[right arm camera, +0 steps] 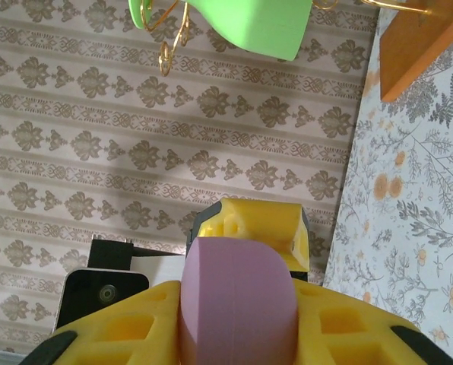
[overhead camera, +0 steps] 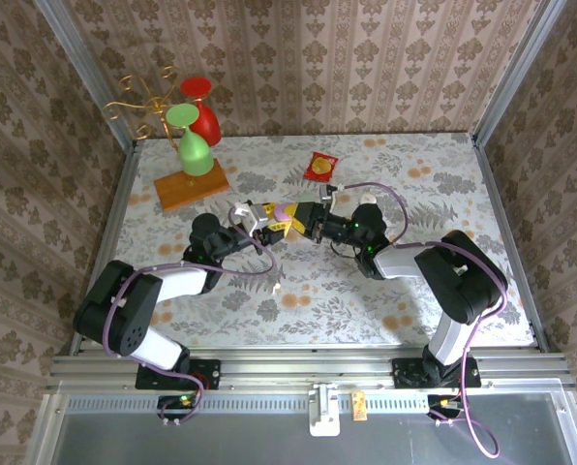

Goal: Insert wireless bluetooth earbuds into charging case

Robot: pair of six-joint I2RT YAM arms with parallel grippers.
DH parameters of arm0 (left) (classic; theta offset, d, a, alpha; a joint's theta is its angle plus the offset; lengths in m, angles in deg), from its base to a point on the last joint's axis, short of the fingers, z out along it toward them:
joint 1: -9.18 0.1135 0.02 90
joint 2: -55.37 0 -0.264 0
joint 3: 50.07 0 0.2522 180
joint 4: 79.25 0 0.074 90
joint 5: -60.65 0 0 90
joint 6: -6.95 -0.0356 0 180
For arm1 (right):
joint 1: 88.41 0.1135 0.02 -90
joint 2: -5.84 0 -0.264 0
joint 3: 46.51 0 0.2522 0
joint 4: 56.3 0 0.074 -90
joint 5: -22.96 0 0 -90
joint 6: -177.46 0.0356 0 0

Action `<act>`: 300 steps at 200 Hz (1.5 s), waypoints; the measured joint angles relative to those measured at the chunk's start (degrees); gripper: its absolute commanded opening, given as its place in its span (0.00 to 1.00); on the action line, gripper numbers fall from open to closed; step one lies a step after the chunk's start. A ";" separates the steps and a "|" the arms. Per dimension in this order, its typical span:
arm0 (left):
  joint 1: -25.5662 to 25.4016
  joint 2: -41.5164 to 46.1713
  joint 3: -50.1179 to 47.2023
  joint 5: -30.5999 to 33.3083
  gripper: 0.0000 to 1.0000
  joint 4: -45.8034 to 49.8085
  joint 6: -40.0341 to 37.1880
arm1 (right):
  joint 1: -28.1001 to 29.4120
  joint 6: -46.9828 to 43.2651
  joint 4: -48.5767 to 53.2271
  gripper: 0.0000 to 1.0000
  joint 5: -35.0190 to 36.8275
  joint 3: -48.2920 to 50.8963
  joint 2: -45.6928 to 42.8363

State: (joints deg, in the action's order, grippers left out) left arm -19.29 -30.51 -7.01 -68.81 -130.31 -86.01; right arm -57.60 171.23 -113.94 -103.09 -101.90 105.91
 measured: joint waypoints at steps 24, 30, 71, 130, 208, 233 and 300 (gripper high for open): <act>-0.02 0.00 -0.02 0.50 0.58 -0.20 -0.15 | -0.02 -1.29 0.70 0.20 -0.02 -0.02 -0.07; -0.07 0.00 -0.02 0.79 0.62 -0.33 -0.35 | -0.04 -2.08 1.62 0.20 -0.02 -0.02 -0.17; 0.15 1.14 -1.09 4.22 0.91 2.75 -3.23 | -0.33 -15.23 20.96 0.18 3.34 -3.32 -3.63; 0.00 10.88 -7.19 13.14 1.00 12.92 -7.37 | -0.20 -32.79 44.74 0.20 11.69 -21.77 4.79; 0.00 20.50 -11.04 22.56 1.00 26.08 -7.39 | 2.47 -37.59 57.02 0.26 15.02 -38.71 26.71; 0.00 20.48 -11.04 23.19 1.00 27.65 -7.37 | 2.97 -38.71 58.82 0.48 16.17 -40.00 27.54; -0.02 15.19 -9.09 25.20 1.00 27.93 -4.57 | 1.90 -48.26 67.34 0.86 27.74 -33.90 15.32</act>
State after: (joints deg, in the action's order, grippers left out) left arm -19.31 -15.32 -16.10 -43.61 -102.38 -90.58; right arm -55.70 122.97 -46.60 -75.35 -135.80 121.23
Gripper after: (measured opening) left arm 0.999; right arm 0.829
